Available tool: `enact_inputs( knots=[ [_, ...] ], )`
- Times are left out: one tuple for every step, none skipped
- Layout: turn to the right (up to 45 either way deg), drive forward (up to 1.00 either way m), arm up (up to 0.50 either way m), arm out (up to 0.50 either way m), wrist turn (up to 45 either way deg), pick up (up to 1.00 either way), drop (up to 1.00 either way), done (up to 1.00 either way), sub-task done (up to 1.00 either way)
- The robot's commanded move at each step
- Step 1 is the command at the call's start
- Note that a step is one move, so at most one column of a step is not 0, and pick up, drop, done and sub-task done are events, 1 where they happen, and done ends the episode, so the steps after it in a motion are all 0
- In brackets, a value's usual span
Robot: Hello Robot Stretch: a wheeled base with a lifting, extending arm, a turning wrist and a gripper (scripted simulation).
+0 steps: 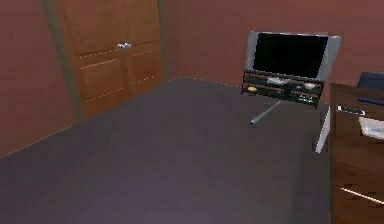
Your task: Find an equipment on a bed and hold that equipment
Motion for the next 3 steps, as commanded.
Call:
enact_inputs(
  knots=[
    [6.0, 0.0, 0.0, 0.0, 0.0, 0.0, 0.0, 0.0, 0.0],
    [3.0, 0.0, 0.0, 0.0, 0.0, 0.0, 0.0, 0.0, 0.0],
    [-18.0, 0.0, 0.0, 0.0, 0.0, 0.0, 0.0, 0.0, 0.0]
  ],
)
